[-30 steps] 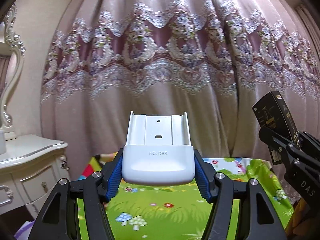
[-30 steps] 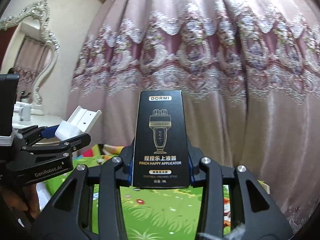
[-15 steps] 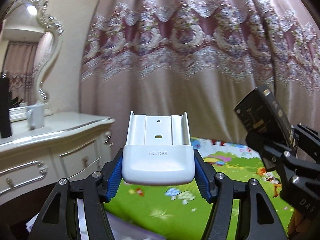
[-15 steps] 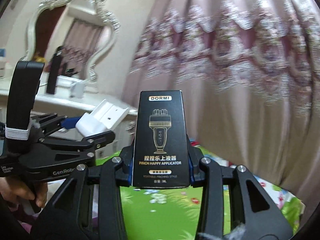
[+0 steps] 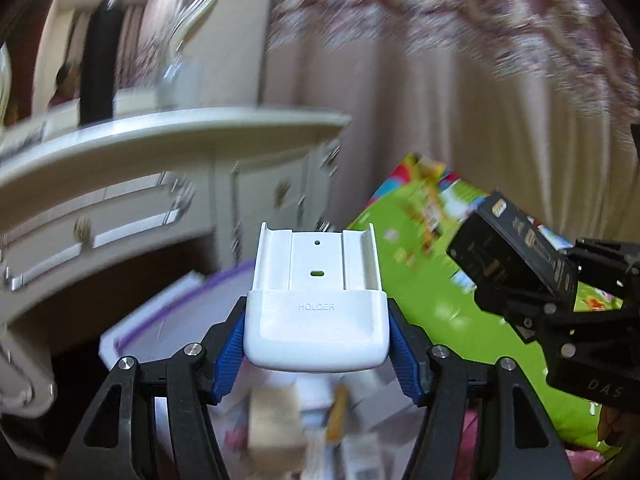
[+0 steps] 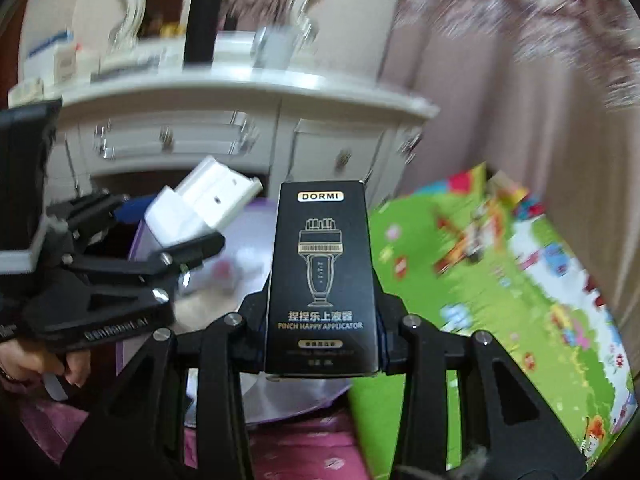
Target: Organize rigid objects
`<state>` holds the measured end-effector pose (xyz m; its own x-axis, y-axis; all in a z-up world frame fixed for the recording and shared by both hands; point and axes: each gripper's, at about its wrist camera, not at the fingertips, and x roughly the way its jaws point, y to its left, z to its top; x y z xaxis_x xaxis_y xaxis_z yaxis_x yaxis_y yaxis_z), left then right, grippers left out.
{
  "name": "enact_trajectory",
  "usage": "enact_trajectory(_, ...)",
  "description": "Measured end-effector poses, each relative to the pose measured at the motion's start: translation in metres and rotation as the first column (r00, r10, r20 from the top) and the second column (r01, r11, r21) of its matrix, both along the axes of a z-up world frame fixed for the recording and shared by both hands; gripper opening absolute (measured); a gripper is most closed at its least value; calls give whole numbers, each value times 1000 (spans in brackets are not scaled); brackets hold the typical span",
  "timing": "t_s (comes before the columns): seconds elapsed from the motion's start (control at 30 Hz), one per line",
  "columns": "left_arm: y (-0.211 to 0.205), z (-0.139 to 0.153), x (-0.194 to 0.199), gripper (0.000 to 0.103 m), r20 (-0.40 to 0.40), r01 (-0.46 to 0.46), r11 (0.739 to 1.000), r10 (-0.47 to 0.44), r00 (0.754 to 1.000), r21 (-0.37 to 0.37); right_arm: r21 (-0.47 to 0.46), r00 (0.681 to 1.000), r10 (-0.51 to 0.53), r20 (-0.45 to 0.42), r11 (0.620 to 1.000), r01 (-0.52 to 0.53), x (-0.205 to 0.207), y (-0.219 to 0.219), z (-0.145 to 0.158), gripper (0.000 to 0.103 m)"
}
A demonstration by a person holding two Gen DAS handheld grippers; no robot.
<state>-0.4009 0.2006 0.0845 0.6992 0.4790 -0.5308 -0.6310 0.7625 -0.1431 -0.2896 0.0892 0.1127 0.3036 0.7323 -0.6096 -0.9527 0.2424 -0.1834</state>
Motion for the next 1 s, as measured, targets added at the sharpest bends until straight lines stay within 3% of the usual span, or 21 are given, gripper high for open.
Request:
enact_trajectory(0.13,19,-27,-6,64,-51,-44,996,40,998,-79,-84,999,22,-49,996,-26,1,23,-31,43)
enact_trajectory(0.3,26,-38,-4,65,-78,-55,994,48,996,-93,-155,997,51,-62,986,-60,-3,41,-55,43)
enact_trajectory(0.33,27,-37,-5,66,-78,-58,995,52,996,-79,-167,995,63,-79,983,-76,-4,44,-59,44)
enact_trajectory(0.37,25,-33,-7,76,-72,-61,997,58,996,-45,-181,993,72,-95,979,-88,-5,45,-62,51)
enact_trajectory(0.4,24,-28,-8,94,-66,-71,997,69,995,-18,-196,994,63,-93,977,-80,-8,46,-65,57)
enact_trajectory(0.43,22,-23,-11,101,-61,-89,996,90,994,14,-197,995,51,-85,978,-67,-11,45,-66,73)
enact_trajectory(0.47,18,-17,-14,103,-55,-115,991,119,991,66,-185,996,40,-81,981,-54,-11,44,-67,85)
enact_trajectory(0.5,17,-10,-12,103,-61,-130,986,137,989,107,-179,996,40,-82,982,-54,-12,43,-65,89)
enact_trajectory(0.57,14,-1,-13,103,-77,-140,977,154,985,162,-188,996,44,-73,981,-57,-16,41,-65,91)
enact_trajectory(0.7,11,15,-4,103,-188,-152,960,199,962,237,-213,996,67,-56,974,-78,-26,39,-64,91)
enact_trajectory(0.83,6,17,-1,103,-245,-84,977,132,960,197,-213,992,77,-97,972,-97,-29,35,-62,91)
enact_trajectory(1.0,18,-3,7,103,-326,-43,999,49,944,27,-216,990,53,-131,973,-81,-23,31,-64,91)
